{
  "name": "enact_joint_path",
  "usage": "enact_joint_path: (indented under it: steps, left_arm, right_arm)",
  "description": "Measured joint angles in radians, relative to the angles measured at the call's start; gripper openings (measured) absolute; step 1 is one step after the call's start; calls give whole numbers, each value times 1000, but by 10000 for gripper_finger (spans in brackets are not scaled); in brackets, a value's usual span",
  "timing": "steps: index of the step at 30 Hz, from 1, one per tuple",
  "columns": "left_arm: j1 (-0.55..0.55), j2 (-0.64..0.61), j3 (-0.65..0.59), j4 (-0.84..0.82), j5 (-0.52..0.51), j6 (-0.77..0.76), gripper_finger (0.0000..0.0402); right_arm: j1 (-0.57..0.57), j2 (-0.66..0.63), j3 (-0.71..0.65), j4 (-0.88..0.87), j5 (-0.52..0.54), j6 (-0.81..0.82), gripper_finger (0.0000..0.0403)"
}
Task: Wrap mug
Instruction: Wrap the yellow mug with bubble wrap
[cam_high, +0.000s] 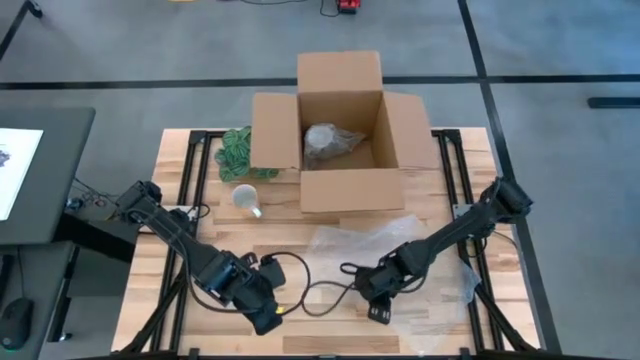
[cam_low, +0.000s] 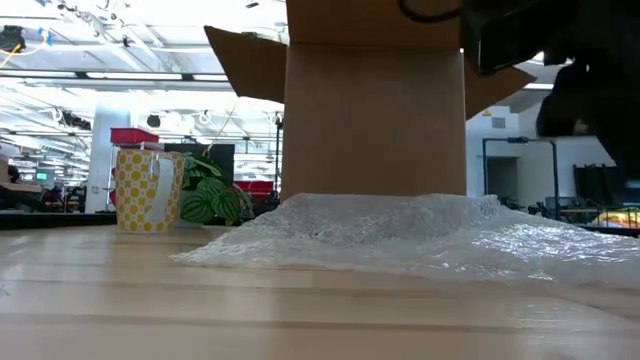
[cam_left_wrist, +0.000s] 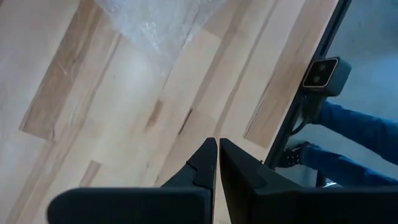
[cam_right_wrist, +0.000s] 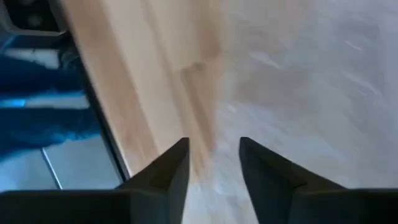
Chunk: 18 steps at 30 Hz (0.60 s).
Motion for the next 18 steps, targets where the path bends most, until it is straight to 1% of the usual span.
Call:
enact_joint_path:
  steps: [3, 6, 8, 10, 12, 14, 18]
  left_arm:
    - [-18, 0, 0, -18, -4, -18, 0]
    - [-32, 0, 0, -21, -5, -32, 0]
    - [-38, 0, 0, -21, -6, -42, 0]
    - [-44, 0, 0, -22, -5, -52, 0]
    - [-51, 0, 0, -22, -6, -55, 0]
    - [-54, 0, 0, -22, -7, -56, 0]
    - [-58, -1, 0, -21, -8, -68, 0]
  right_arm:
    - [7, 54, 10, 91, -2, -115, 182]
    - [10, 115, 39, 81, 42, -191, 227]
    - [20, 154, 53, 54, 87, -243, 245]
    - [31, 187, 73, 26, 133, -290, 249]
    - [47, 209, 90, 12, 173, -327, 244]
    - [60, 223, 105, 8, 196, -350, 234]
    - [77, 225, 109, 4, 265, -335, 201]
